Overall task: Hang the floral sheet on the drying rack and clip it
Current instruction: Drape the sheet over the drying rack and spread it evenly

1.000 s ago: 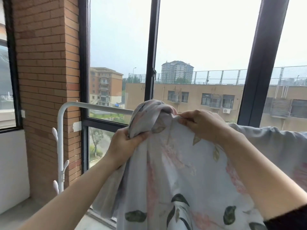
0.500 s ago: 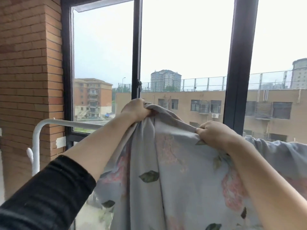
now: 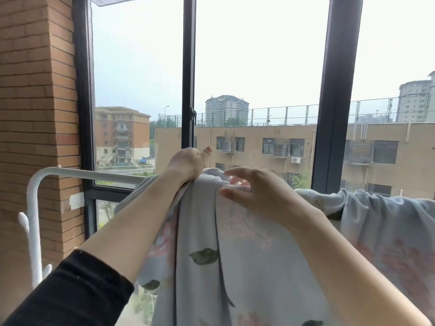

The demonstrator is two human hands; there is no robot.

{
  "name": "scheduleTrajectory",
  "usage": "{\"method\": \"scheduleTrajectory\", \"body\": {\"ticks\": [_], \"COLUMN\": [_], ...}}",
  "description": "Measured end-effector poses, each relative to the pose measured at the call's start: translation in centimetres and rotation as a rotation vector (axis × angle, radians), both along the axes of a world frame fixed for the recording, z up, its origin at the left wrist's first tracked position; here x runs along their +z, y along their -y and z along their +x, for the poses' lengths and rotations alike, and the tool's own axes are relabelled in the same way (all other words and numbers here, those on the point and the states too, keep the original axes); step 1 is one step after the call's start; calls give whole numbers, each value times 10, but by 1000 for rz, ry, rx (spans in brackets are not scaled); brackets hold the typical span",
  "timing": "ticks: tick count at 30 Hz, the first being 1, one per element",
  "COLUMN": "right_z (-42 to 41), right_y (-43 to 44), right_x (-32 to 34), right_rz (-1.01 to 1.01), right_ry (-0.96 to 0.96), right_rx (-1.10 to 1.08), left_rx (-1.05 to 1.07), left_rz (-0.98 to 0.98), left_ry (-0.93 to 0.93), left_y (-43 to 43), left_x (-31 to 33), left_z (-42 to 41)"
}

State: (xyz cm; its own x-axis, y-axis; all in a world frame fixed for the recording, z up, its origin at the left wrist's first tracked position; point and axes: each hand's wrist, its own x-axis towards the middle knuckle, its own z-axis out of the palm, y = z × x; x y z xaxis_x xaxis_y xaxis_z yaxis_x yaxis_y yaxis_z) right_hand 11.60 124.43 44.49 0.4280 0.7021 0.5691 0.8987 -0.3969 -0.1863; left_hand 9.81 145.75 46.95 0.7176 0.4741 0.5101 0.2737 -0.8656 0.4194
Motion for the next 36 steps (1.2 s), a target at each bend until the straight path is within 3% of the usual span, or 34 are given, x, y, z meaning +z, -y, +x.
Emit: {"method": "scheduleTrajectory", "body": {"ticks": [5, 10, 13, 18, 21, 24, 32, 36], "right_z": [3, 9, 10, 9, 8, 8, 7, 9], "right_y": [-15, -9, -8, -10, -13, -14, -7, -7], "right_x": [-5, -3, -3, -2, -2, -3, -1, -1], "right_rz": [-91, -70, -67, -64, -68, -60, -97, -89], "right_ry": [113, 45, 51, 40, 43, 34, 37, 45], "right_rx": [-89, -64, -63, -47, -55, -61, -74, -67], "left_rx": [-20, -107, -128, 13, 141, 91, -155, -212], "left_rz": [6, 27, -83, -300, -353, -419, -694, -659], "left_ry": [173, 628, 726, 623, 356, 203, 240, 258], "left_y": [1, 14, 17, 10, 7, 11, 36, 28], "left_x": [-5, -16, -32, -84, -108, -125, -120, -106], "left_z": [-5, -33, -68, -109, -123, -124, -113, -128]}}
